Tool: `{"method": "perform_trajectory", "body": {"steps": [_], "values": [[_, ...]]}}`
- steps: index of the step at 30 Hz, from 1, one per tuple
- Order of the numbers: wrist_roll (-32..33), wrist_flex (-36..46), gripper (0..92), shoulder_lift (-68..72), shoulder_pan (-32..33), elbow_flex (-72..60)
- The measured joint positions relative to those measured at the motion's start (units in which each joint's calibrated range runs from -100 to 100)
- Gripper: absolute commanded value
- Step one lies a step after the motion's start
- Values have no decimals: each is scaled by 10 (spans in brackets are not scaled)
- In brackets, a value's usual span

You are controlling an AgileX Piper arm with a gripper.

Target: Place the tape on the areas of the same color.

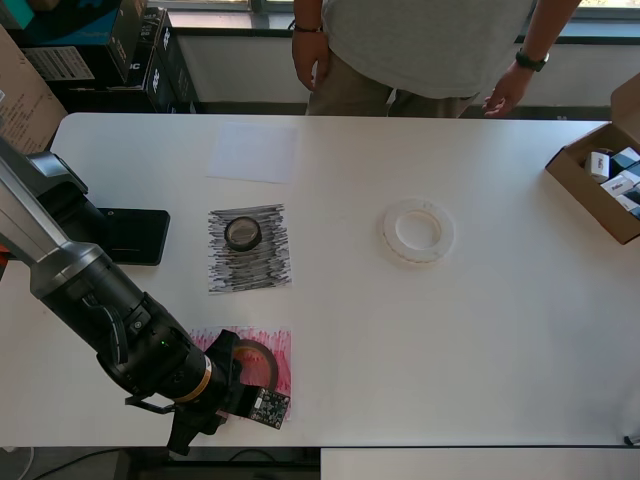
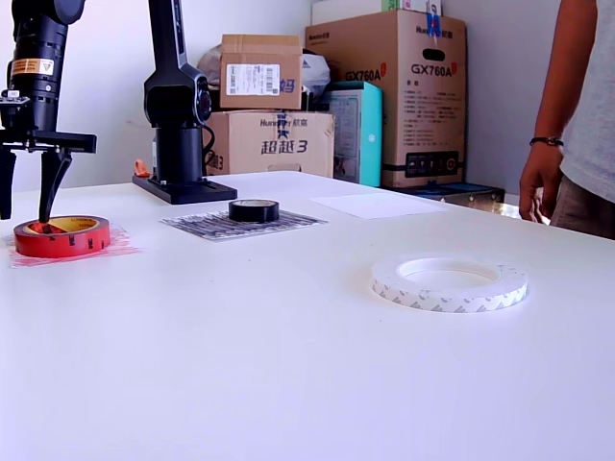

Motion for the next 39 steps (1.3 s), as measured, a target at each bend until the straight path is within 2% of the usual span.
{"method": "perform_trajectory", "body": {"steps": [10, 19, 30, 39], "values": [[36, 86, 543, -109, 24, -89], [156, 219, 542, -132, 131, -279], [315, 271, 541, 11, 274, -534], [395, 292, 541, 199, 327, -696]]}}
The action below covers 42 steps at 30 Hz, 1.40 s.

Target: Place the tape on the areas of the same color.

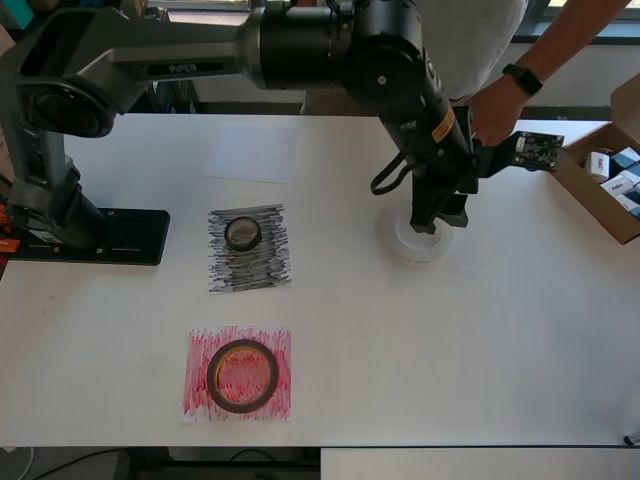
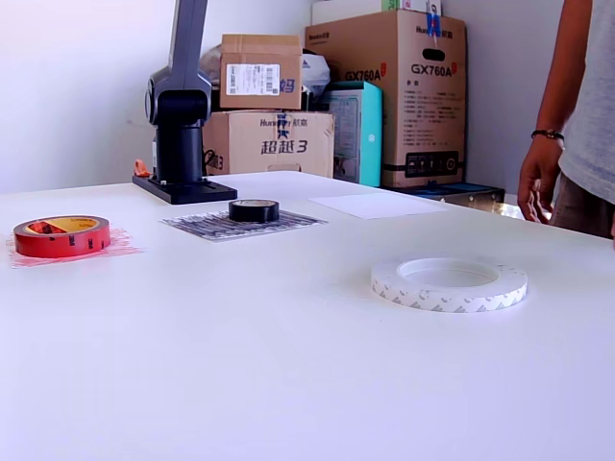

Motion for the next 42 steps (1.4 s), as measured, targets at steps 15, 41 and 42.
{"method": "perform_trajectory", "body": {"steps": [15, 41, 42], "values": [[11, -2, 541, 207, 1, -47], [3, 0, 541, 199, -36, -58], [-1, 0, 541, 196, -41, -58]]}}
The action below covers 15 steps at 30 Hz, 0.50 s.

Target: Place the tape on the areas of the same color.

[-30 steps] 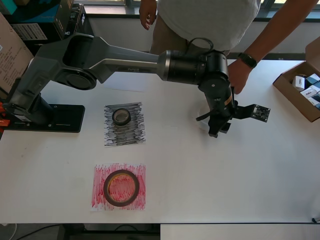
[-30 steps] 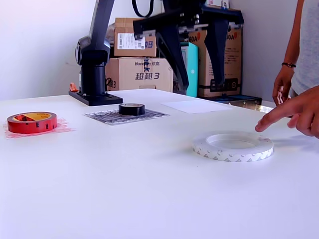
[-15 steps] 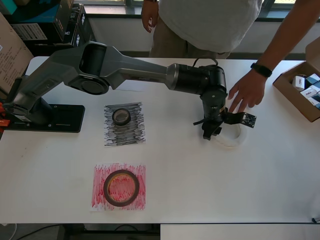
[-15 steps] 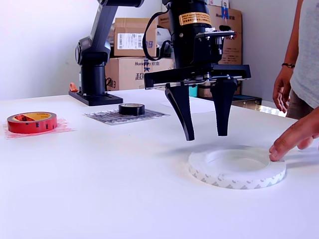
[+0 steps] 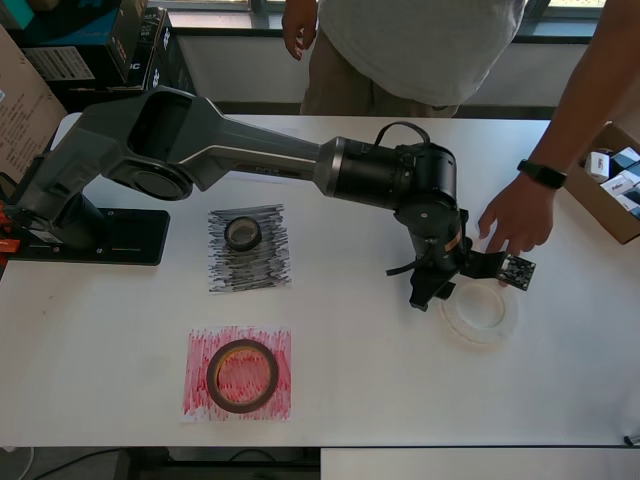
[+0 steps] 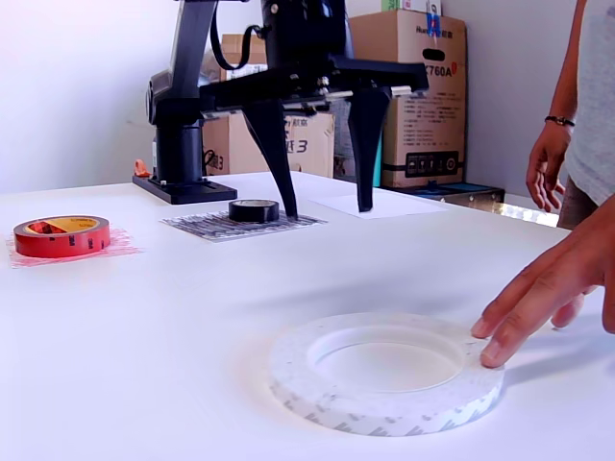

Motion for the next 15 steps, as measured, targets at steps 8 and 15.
{"method": "perform_trajectory", "body": {"steps": [8, 15], "values": [[-7, 6, 541, 0, -35, 0], [-14, 25, 541, 0, -65, 0]]}}
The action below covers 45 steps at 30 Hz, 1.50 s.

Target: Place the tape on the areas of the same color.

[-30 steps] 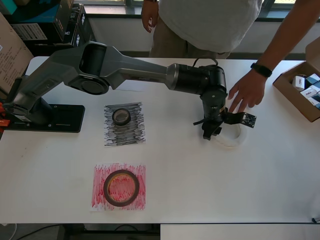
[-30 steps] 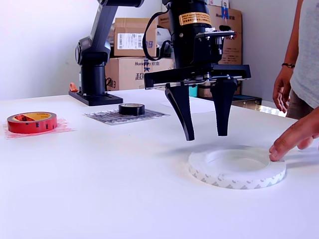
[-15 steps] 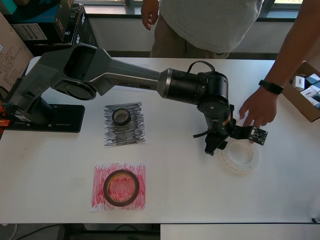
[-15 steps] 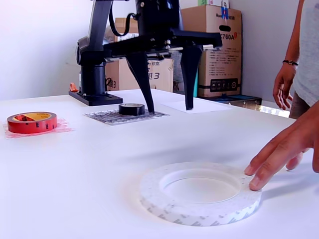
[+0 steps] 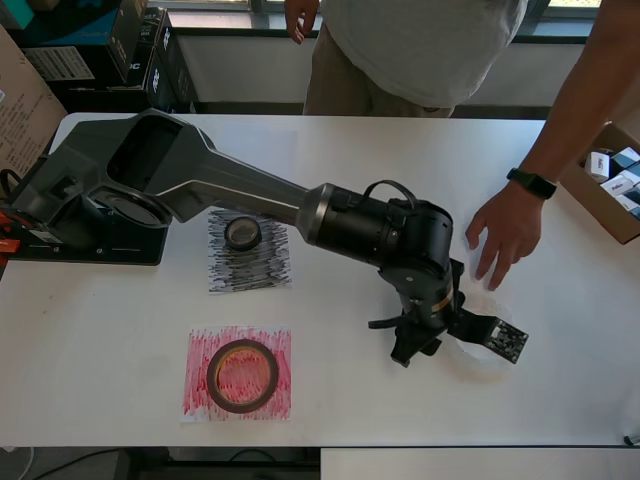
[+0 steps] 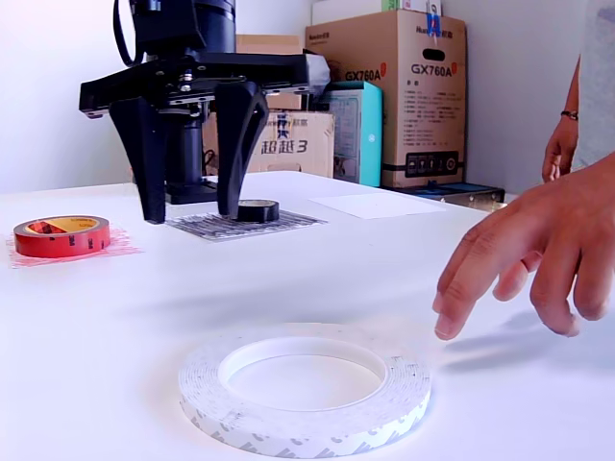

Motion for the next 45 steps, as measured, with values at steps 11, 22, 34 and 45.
{"method": "perform_trajectory", "body": {"steps": [11, 22, 34, 45], "values": [[0, 0, 541, 0, -35, 0], [0, -8, 541, 0, -17, -21], [1, -39, 541, 27, 6, -132], [-55, -102, 541, 61, 6, -170]]}}
